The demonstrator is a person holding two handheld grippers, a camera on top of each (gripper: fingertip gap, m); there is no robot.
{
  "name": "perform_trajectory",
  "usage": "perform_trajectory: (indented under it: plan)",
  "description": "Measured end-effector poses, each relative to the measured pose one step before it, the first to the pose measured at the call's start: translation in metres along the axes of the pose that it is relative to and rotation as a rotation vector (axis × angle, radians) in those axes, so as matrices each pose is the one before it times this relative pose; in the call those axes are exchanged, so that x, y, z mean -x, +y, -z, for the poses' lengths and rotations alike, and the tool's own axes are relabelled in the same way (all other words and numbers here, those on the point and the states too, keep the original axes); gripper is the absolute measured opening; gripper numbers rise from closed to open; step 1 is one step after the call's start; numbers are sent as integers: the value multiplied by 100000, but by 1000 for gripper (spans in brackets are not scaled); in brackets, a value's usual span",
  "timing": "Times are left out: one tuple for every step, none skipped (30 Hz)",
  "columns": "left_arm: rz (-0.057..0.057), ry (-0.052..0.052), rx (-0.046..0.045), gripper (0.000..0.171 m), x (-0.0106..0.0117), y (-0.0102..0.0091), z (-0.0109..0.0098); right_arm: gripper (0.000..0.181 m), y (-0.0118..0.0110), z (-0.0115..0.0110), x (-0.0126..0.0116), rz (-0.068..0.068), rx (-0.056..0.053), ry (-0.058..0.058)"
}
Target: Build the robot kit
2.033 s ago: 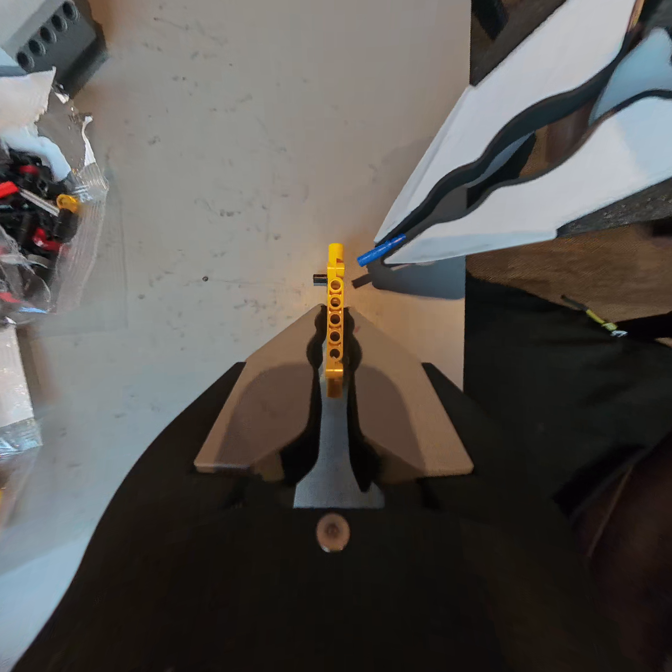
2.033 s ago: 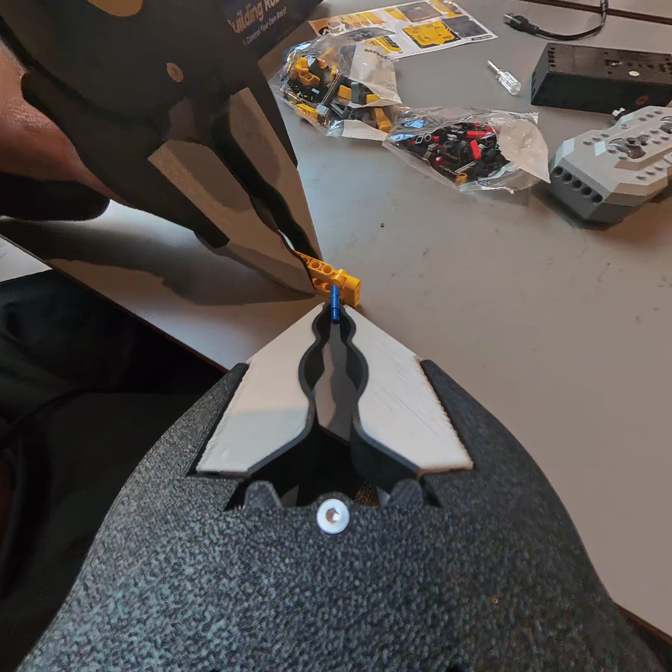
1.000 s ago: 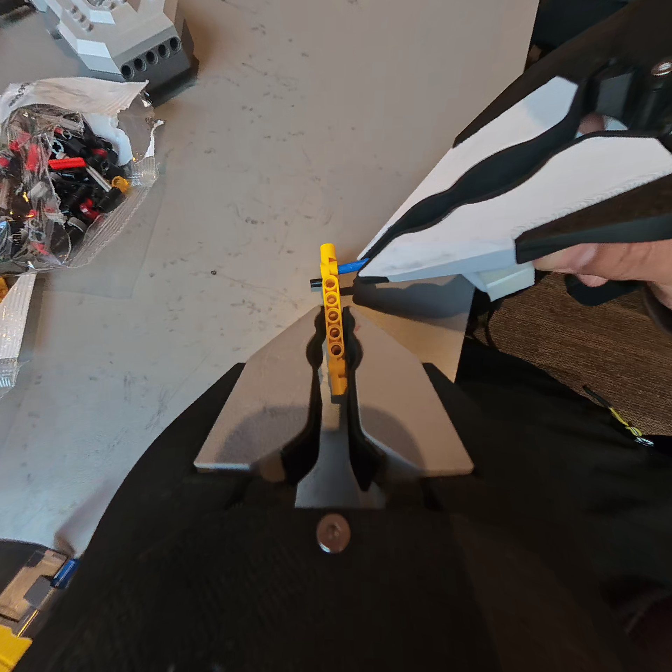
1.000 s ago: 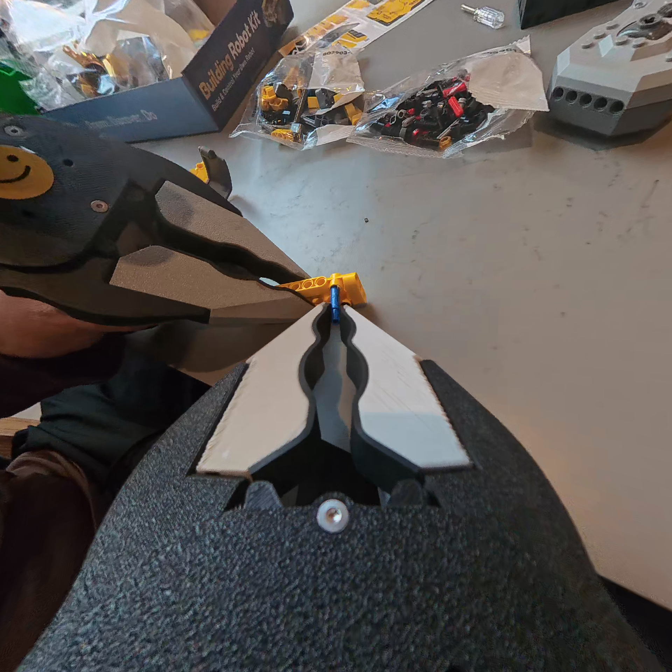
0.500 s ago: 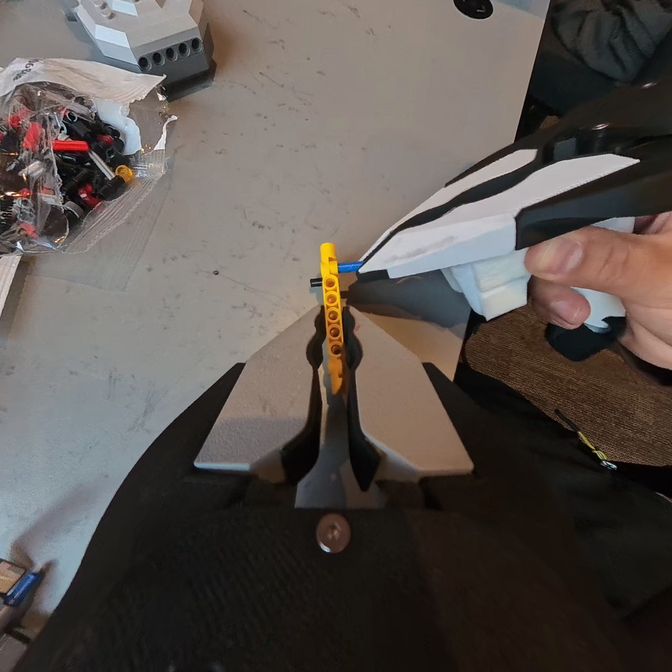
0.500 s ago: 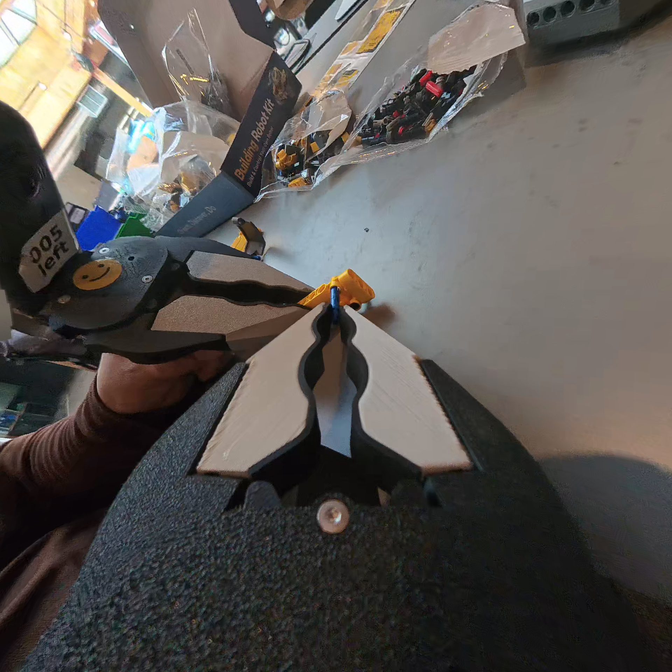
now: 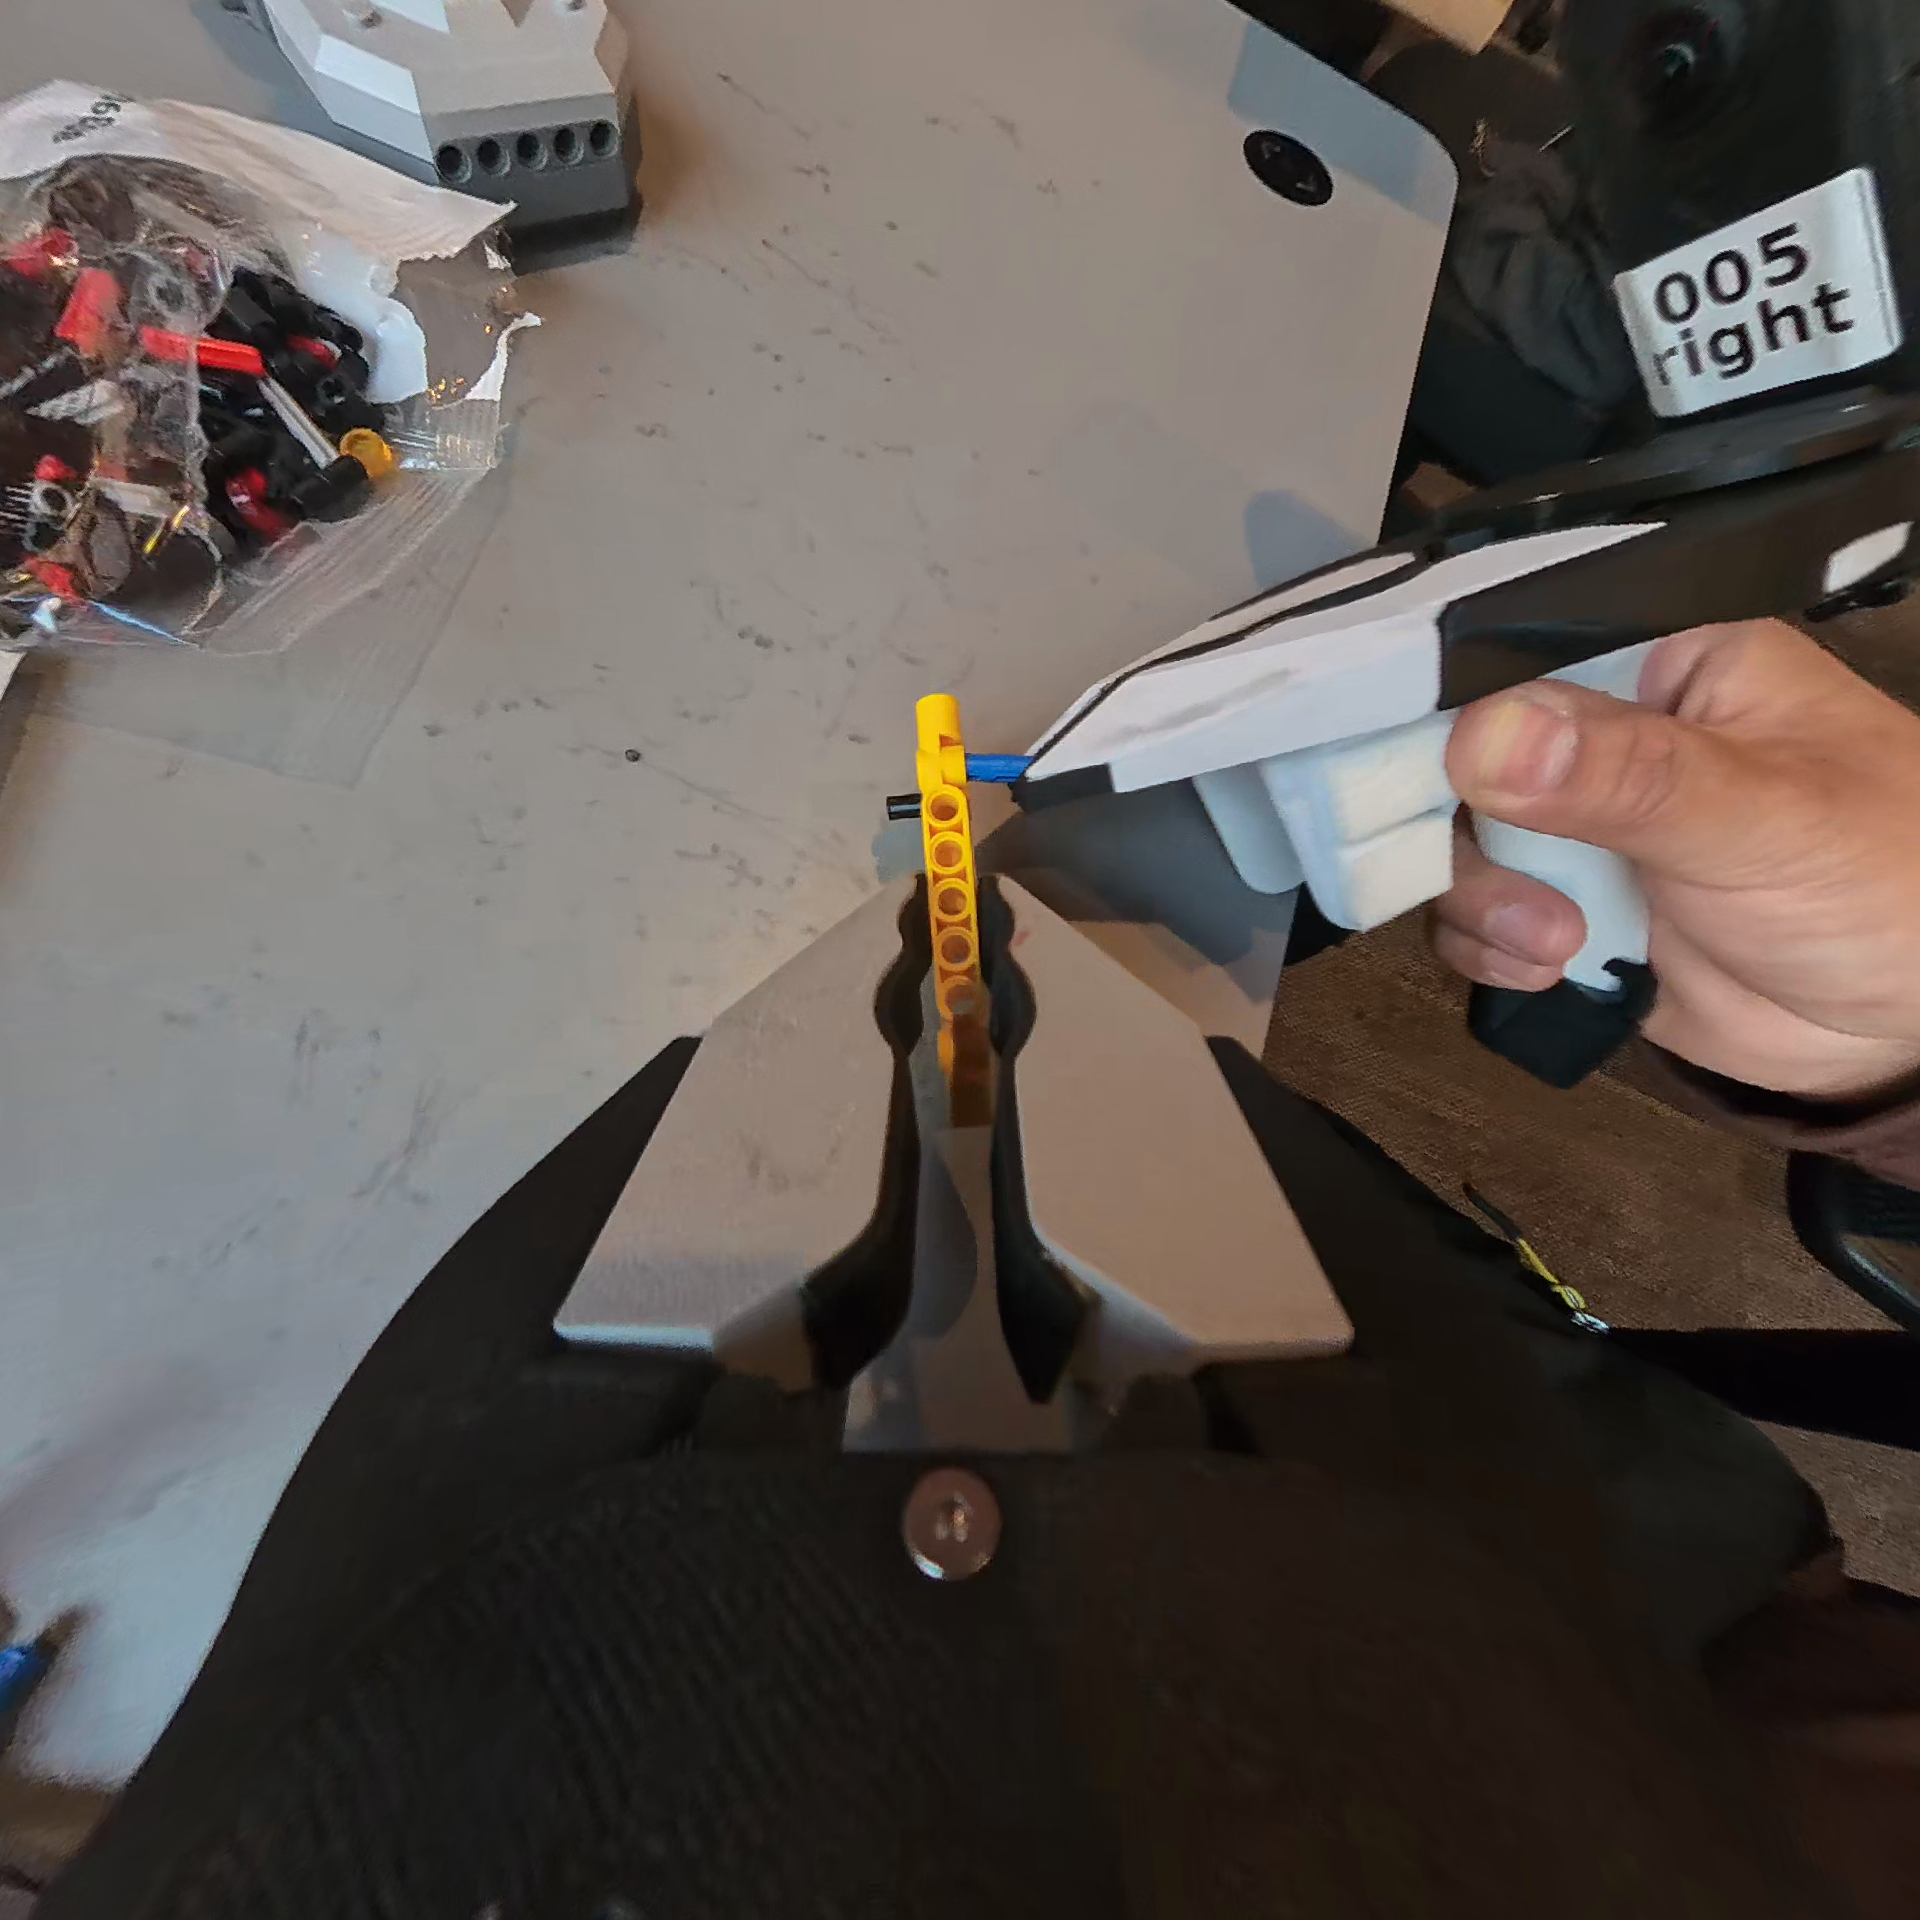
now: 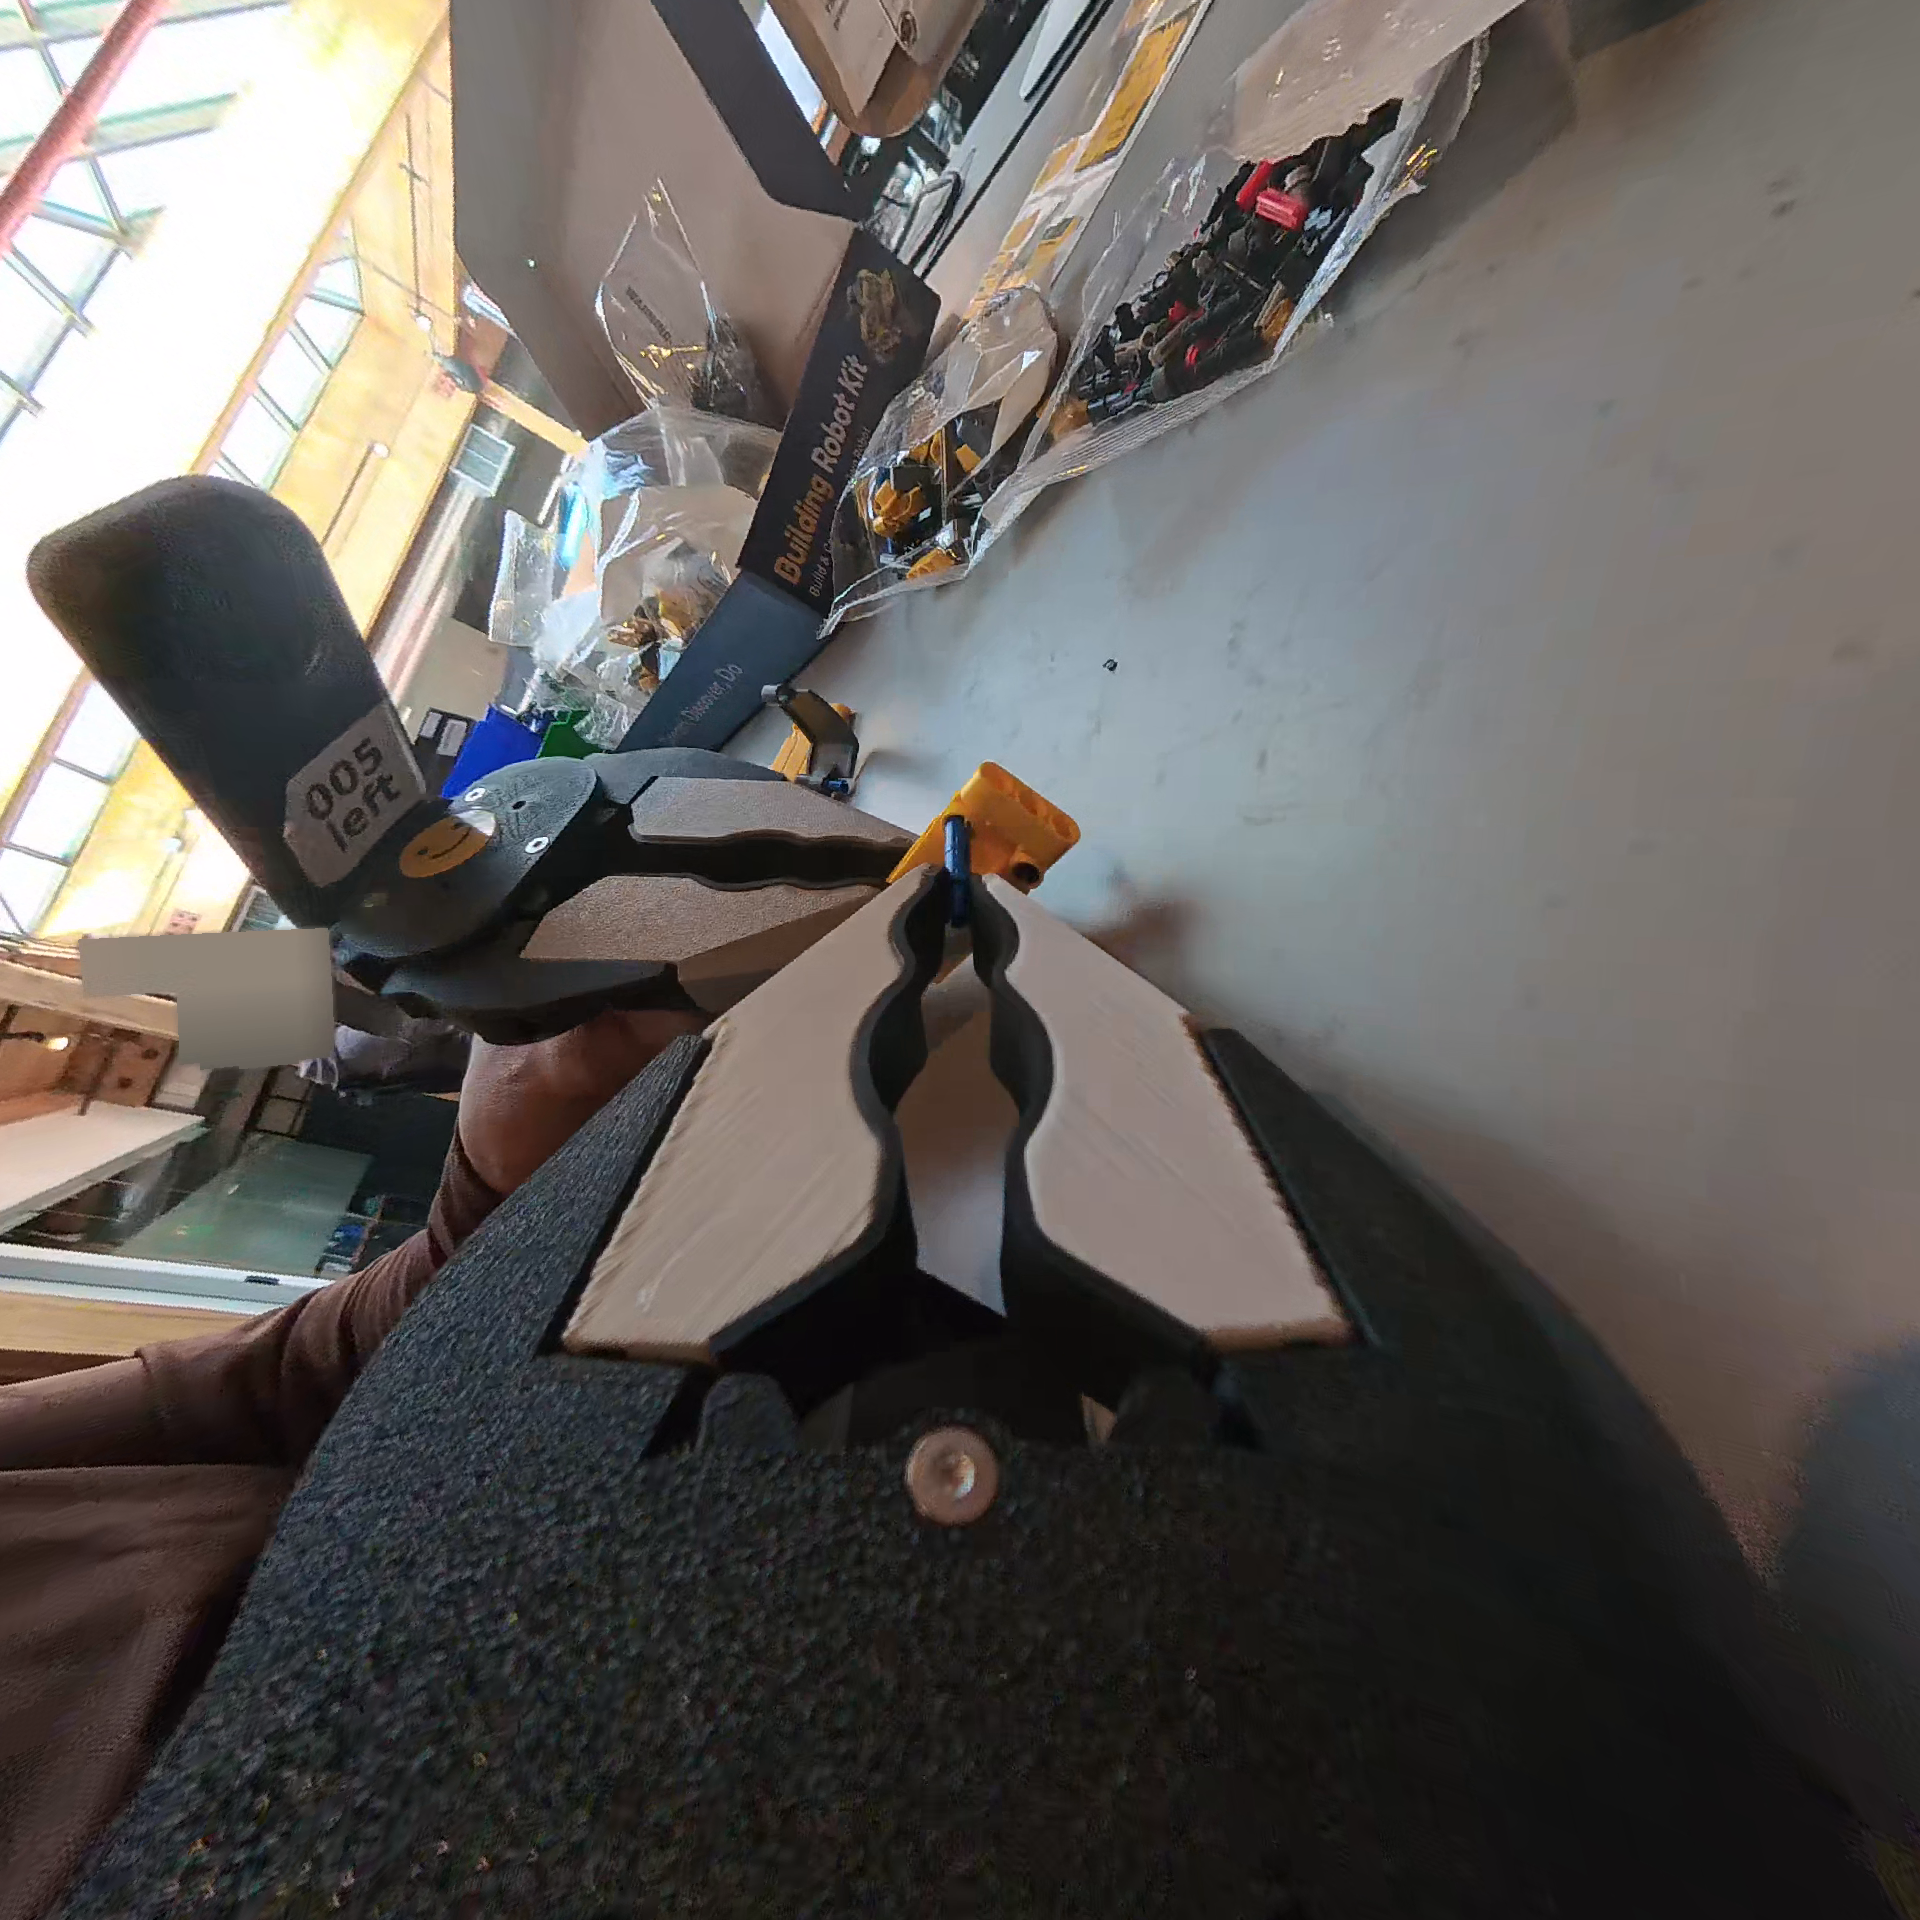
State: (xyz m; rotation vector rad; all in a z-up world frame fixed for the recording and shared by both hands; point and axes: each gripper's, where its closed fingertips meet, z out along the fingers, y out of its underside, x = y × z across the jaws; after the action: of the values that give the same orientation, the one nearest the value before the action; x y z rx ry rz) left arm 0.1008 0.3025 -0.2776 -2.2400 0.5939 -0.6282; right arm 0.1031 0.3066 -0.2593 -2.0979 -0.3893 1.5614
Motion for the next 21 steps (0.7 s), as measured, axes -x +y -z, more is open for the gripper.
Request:
perform_trajectory:
  plan:
    - [-487, -341, -58, 5, 71, 15, 52, 4, 8, -58, 51, -417, 284, -680]
    - [-910, -881, 375, 5, 82, 70, 23, 4, 45, -60, -10, 478, 692, 63]
    - [-986, -757, 291, 5, 48, 59, 11, 4, 51, -50, -13, 637, 618, 315]
    - [-824, -398, 163, 5, 19, 27, 16, 4, 41, -20, -8, 525, 368, 189]
    - [-1045, -479, 350, 5, 47, 51, 12, 4, 42, -29, -19, 785, 473, 467]
    - [-942, -552, 323, 5, 38, 57, 4, 4, 52, -36, -39, 1059, 512, 708]
    - [-939, -443, 378, 5, 44, 62, -3, 4, 37, -44, -43, 1291, 537, 835]
    - [-922, -282, 362, 5, 12, 58, 8, 4, 59, -32, -51, 1646, 601, 1060]
    - [-1084, -186, 222, 5, -4, 40, -2, 4, 24, -23, -23, 1893, 416, 1127]
    - [-998, -148, 251, 6, 6, 45, 23, 4, 4, -22, -6, 1870, 196, 1073]
    - [-536, -68, 306, 6, 49, 50, 15, 4, 17, -60, -3, 1809, 344, 1116]
    - [-657, -228, 619, 6, 83, 107, 7, 4, 60, -96, -25, 1949, 551, 1395]
    - [-1252, -598, 1288, 5, 93, 208, -15, 3, 136, -130, -68, 2610, 1110, 1876]
    - [-2470, -1086, 1459, 5, 44, 216, -39, 4, 101, -129, -74, 2877, 1159, 1965]
    - [-4057, -2246, 306, 5, 8, 47, 7, 3, 14, -104, -26, 2686, 638, 1734]
    - [-4319, -3053, 536, 5, 40, 57, 9, 3, 27, -110, -19, 2794, 680, 1740]
    - [-2103, -2248, 490, 6, 91, 64, 3, 3, 52, -100, -32, 2342, 768, 1569]
    - [-199, -281, -58, 5, 27, 13, 18, 3, 18, -46, -7, 1237, 317, 642]
    - [672, 940, -241, 5, -18, 8, 23, 3, 14, -22, 26, 506, 163, 26]
    - [314, 930, -82, 5, 14, 14, 20, 3, 22, -1, 32, 372, 205, -20]
    - [-867, -153, -7, 5, 49, 15, 17, 4, 29, -20, 17, 753, 263, 378]
